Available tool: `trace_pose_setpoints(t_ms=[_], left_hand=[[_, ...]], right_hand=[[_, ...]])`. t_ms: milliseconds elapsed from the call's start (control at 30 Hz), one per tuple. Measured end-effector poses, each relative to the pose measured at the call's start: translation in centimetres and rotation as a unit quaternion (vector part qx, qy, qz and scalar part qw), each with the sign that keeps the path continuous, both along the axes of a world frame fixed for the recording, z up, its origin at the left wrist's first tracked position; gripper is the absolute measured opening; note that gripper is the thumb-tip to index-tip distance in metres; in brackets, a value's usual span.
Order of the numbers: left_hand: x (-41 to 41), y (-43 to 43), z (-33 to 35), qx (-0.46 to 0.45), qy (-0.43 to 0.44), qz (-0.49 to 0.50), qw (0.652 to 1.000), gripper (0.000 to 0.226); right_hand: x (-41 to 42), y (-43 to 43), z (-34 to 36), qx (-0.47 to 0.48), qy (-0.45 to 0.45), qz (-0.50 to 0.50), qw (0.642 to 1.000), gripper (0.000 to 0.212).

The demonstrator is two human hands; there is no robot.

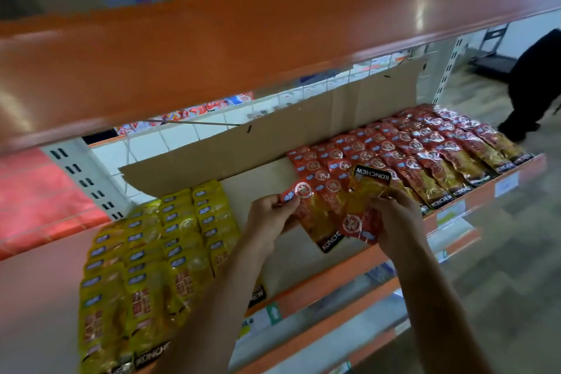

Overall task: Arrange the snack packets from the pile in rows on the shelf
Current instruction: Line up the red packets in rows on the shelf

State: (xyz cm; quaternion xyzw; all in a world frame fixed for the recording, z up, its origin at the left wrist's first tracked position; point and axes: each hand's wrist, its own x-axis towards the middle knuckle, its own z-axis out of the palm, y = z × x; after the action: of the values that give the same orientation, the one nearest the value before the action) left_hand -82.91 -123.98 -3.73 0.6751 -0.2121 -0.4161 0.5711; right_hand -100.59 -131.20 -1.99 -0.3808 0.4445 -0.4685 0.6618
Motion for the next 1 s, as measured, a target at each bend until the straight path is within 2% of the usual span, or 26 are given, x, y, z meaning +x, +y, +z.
trace_pose_setpoints(t_ms=[100,233,467,567,633,733,900,1000], left_hand=[[-1.4,-1.9,-0.8,0.017,0.003,-0.016,1.0,0.006],[-2.8,-4.1,-2.1,0.055,-0.115,-0.002,0.992,0.016],[-4.6,-5.5,-3.2,0.073,-0.15,0.035,0.985,0.012],[-5.0,-5.4,-3.3,0.098,-0.26,0.038,0.96,0.017],[-5.2,-5.3,-3.2,0.095,-0.291,0.052,0.951,0.017],[-5.6,-5.4,-3.3,0.092,-0.282,0.067,0.953,0.013],[-5.9,-5.1,-3.3,0.071,-0.248,0.072,0.964,0.012],[-6.1,-5.0,-3.2,0.071,-0.26,0.065,0.961,0.011]], right_hand=[[-0.5,-2.6,0.0,0.0,0.011,-0.011,1.0,0.016],[-0.9,-6.4,0.1,-0.005,0.029,0.013,0.999,0.016],[-0.5,-10.7,-0.4,-0.042,0.049,0.102,0.993,0.016],[0.1,-11.7,-0.8,-0.04,0.054,0.133,0.989,0.022],[0.5,-12.1,-0.9,-0.043,0.06,0.15,0.986,0.023],[0.8,-12.4,-0.8,-0.05,0.067,0.174,0.981,0.013],[1.2,-13.0,-1.2,-0.043,0.065,0.204,0.976,0.014],[1.2,-13.0,-1.3,-0.046,0.068,0.22,0.972,0.015]])
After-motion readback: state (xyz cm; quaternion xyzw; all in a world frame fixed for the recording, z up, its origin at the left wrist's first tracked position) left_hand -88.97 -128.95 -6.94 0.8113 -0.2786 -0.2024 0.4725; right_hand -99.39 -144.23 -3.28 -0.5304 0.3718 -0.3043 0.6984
